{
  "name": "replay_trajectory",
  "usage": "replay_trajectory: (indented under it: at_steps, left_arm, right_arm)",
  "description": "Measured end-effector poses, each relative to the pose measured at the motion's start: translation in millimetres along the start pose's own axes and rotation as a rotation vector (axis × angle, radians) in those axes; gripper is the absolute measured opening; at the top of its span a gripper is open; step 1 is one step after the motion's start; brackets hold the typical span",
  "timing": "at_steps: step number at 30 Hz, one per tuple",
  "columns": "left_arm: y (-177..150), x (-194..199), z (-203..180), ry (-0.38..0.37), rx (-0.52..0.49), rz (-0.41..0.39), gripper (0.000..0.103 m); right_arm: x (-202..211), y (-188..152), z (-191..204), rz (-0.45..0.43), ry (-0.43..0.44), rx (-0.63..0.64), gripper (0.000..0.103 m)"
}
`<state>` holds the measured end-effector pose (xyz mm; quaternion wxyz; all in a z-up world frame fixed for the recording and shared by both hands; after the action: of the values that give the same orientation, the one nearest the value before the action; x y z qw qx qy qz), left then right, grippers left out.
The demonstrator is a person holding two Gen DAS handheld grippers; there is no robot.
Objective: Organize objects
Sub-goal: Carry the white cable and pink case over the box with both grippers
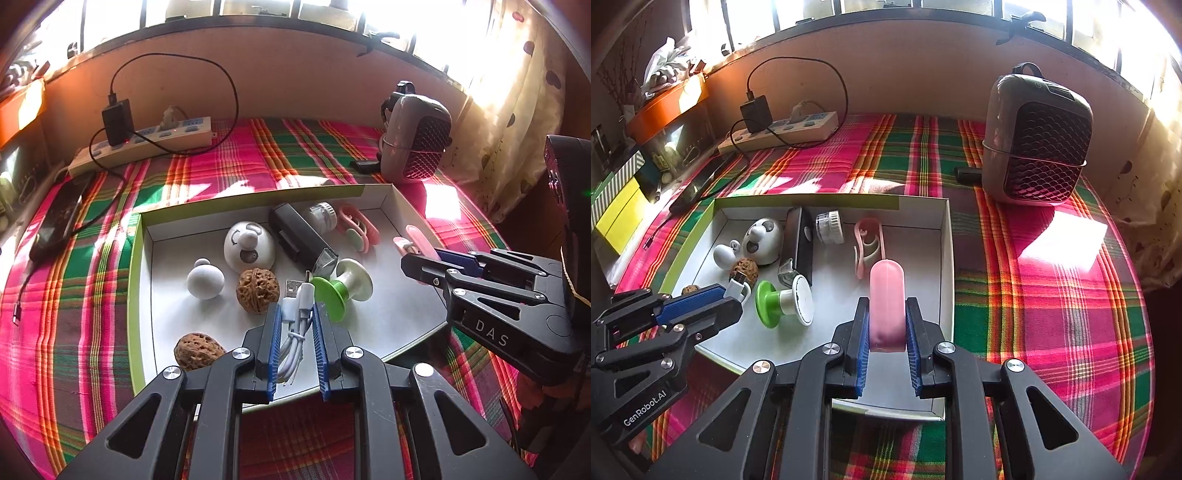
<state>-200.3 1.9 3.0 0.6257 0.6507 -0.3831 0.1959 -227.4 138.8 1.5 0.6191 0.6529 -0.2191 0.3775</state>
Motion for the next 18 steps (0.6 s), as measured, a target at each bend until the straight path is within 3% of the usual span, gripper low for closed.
replay_trajectory:
  at_steps: [18]
  left_arm:
    - [-3.6,-20.8,4.8,-0.001,0.032,0.05,0.015]
  right_arm:
    - [-18.8,-0.5,2.7,0.026,-0.013,0.032,0.019]
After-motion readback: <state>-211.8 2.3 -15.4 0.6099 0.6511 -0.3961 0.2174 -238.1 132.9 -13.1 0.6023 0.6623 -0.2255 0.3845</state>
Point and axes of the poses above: each gripper's, at about its wrist camera, not at the fingertips, and x roughly against the way its jaws point, z to its left, y to its top, the point moved 3 cm from there along -x, roughly the way its jaws point, and after that the axes turned 3 degrees about -z, right-handed, at the moved point
